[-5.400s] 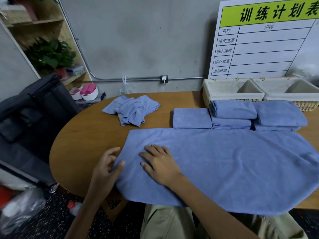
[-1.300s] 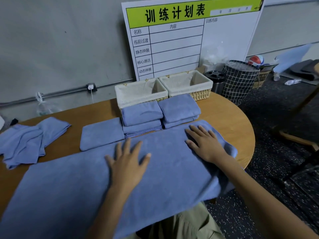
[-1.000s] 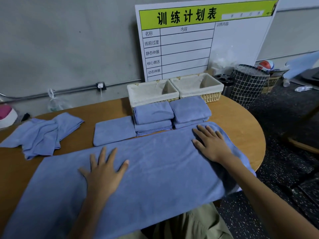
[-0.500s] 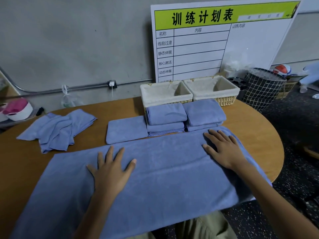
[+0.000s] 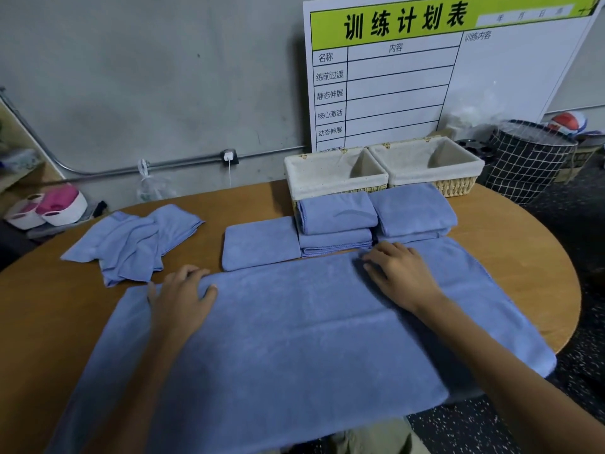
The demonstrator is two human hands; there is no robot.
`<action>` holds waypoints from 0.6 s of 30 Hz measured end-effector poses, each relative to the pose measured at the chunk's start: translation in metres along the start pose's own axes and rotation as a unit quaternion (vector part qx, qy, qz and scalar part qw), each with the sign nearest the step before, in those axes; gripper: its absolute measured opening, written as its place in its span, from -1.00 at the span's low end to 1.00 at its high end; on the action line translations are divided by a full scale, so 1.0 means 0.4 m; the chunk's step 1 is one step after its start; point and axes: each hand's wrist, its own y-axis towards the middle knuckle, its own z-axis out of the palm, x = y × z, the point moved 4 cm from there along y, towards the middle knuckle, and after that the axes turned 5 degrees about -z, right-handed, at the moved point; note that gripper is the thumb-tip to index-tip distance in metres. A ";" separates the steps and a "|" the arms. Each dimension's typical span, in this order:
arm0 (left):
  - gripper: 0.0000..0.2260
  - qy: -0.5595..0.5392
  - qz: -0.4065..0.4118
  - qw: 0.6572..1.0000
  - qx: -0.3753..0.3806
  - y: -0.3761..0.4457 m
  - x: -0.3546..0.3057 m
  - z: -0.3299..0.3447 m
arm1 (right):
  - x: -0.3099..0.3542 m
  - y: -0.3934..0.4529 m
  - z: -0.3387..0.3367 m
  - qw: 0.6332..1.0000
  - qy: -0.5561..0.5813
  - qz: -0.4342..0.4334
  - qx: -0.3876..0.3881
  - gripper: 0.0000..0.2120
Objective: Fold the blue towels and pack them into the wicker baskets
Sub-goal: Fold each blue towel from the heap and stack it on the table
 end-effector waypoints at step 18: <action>-0.78 -0.109 0.088 0.985 0.097 0.053 -0.043 -0.002 | 0.123 0.168 0.050 0.982 0.127 -0.012 0.137 -0.89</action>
